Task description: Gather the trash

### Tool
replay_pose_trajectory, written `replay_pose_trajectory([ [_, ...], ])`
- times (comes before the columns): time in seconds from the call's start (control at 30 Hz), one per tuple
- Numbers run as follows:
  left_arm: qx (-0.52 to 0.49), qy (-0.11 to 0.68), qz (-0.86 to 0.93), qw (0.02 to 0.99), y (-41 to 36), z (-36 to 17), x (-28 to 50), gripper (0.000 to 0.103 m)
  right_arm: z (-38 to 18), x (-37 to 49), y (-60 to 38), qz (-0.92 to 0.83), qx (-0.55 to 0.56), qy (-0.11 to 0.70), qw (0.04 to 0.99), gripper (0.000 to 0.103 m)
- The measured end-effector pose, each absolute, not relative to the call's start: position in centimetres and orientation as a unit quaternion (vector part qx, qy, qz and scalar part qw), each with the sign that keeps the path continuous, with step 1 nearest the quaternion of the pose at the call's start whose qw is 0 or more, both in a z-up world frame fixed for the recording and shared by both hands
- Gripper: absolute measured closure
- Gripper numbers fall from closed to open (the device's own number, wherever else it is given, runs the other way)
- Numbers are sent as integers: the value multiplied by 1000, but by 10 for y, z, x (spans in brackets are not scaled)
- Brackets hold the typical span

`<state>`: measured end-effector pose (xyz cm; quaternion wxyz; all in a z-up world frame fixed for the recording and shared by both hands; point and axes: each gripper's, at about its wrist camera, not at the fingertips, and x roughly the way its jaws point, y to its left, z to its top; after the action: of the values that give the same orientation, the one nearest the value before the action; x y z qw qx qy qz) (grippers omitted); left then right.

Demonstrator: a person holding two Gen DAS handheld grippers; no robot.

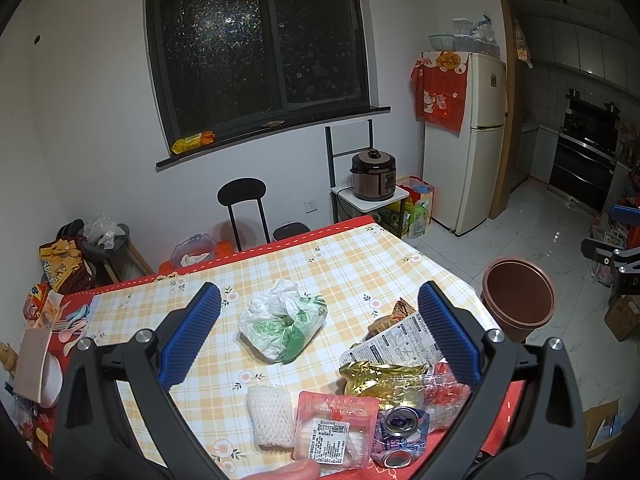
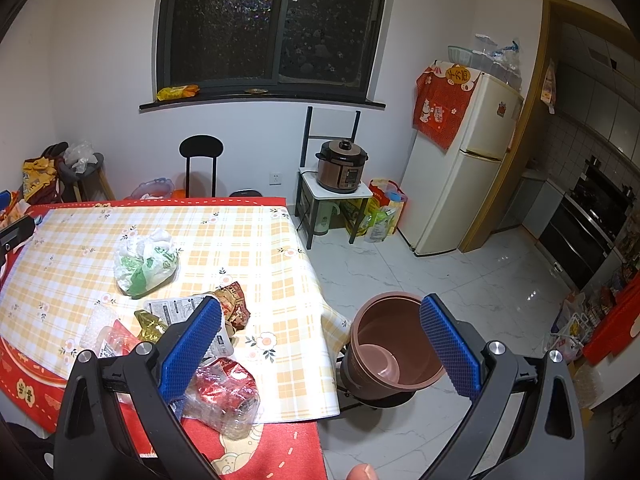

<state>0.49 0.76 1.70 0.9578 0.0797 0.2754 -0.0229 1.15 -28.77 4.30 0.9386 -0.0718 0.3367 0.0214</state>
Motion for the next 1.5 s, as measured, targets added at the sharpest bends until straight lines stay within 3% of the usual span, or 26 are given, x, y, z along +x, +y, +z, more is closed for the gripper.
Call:
replay_pose_trajectory([
  [0.63,30,293,-12,956,7,0,7,6,13,26,-290,63,-31,345,936,5],
  [0.97,-1,323,28,946,16,-56,5,6,-50,40,-283,137,37,336,931,5],
  [1.5,-43,386,131,912,28,-137,-29,6,-143,35,-210,307,-63,439,842,5],
])
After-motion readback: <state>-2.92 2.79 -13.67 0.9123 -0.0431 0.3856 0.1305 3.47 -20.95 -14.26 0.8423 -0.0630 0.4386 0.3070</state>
